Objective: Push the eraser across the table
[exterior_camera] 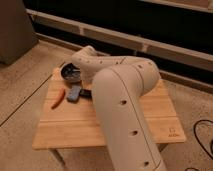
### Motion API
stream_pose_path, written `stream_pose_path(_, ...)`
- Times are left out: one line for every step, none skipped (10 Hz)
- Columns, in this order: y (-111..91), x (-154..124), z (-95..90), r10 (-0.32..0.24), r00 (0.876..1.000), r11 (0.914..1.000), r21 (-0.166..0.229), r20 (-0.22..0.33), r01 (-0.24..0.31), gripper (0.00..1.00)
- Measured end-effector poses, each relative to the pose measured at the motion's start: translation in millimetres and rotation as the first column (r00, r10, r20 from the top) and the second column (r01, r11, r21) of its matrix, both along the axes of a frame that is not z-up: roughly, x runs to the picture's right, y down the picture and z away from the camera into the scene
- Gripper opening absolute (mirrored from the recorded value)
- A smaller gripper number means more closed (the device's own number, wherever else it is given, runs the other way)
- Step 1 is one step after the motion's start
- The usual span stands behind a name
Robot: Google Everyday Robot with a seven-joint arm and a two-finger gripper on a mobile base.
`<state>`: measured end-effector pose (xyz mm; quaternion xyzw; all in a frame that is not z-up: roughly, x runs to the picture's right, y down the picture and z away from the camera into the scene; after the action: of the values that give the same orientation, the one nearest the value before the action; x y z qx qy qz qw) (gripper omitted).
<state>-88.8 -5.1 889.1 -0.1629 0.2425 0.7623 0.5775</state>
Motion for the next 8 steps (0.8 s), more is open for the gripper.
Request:
stream_pose_path(1,-4,-8.6,0.009,1.0,0.9999,0.007,0.016,-0.009,0.65)
stream_pose_path(4,-3,-16.1,0.009,1.0,0.9998,0.017,0.027,-0.009,0.65)
stream_pose_path(4,0,-20.7,-0.001,1.0,0.9996,0.028,0.027,0.0,0.65)
stream_pose_path(2,6,-22.2,-0.01,1.0,0.9992,0.037,0.02,0.01,0.65)
stream_pose_path(-9,15,-22.5,-0.017,1.0,0.9979,0.062,0.003,0.017,0.65)
stream_pose_path(-28,28,-21.9,-0.031,0.999,0.9949,0.095,-0.021,0.033,0.65)
stream_pose_path(-42,36,-21.1,-0.051,0.998,0.9912,0.12,-0.038,0.056,0.65)
stream_pose_path(-49,37,-17.4,-0.073,0.996,0.988,0.133,-0.044,0.079,0.65)
